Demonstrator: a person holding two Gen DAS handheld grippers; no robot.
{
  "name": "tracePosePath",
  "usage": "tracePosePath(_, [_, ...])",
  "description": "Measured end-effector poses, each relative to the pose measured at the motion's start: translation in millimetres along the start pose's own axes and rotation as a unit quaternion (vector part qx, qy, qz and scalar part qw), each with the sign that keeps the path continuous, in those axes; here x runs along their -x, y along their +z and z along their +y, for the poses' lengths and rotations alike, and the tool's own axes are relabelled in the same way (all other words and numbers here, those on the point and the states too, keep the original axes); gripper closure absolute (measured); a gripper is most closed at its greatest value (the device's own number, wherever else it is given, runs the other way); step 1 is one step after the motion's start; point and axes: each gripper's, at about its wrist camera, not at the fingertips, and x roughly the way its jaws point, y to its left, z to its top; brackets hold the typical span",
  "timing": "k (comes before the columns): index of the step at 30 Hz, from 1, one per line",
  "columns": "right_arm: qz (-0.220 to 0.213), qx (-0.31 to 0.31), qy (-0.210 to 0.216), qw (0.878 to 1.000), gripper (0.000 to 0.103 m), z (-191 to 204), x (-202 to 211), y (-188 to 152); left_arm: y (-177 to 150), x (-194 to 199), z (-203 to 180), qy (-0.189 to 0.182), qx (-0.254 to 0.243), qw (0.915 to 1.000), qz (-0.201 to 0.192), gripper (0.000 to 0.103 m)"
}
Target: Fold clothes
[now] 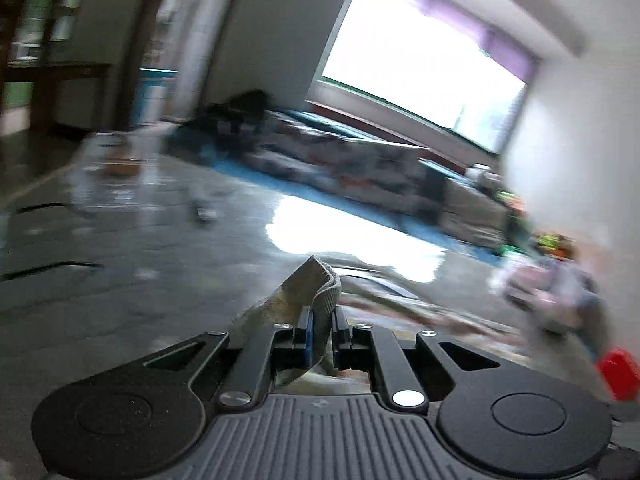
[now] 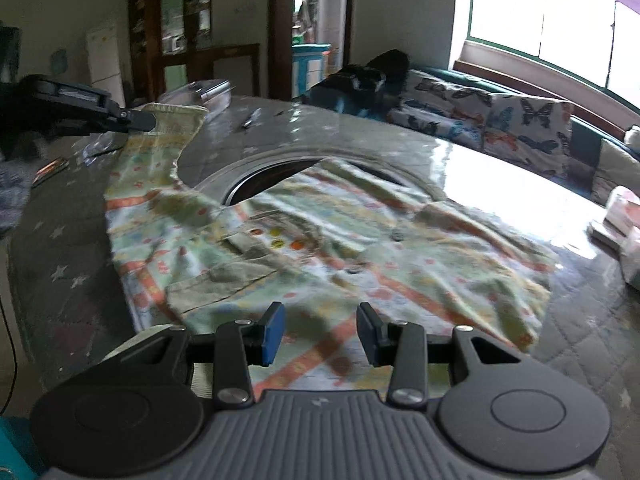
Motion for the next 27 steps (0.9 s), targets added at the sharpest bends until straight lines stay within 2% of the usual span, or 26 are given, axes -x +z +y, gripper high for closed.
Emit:
tracePosePath(4, [-0.010,-0.021,-0.017,1.000,0.063,-15,10,-3,-8,-9,-44,-0.066,-0.023,0.9970,0.031,0.094])
tracePosePath(8, [-0.017,-0.040,-0.033,0.999,0.063,-30,20,-9,-21,-23,-82,-0.124,-0.041,0.9891,0.067,0.094])
tracePosePath(14, [-0.022,-0.069,-0.055,0.996,0.063,-49,32,-17,-41,-37,-125,-0.180,-0.086,0.9749,0.099,0.094])
tracePosePath(19, [-0.020,-0.090,-0.052,0.994,0.064,-58,35,-21,-70,-47,-141,-0.197,-0.117,0.9625,0.144,0.093])
tracePosePath(23, [-0.020,-0.104,-0.045,0.993,0.066,-60,35,-21,-83,-50,-144,-0.200,-0.135,0.9564,0.163,0.087])
tracePosePath(27, [-0.016,-0.112,-0.035,0.993,0.070,-58,30,-20,-86,-49,-138,-0.199,-0.139,0.9551,0.170,0.070])
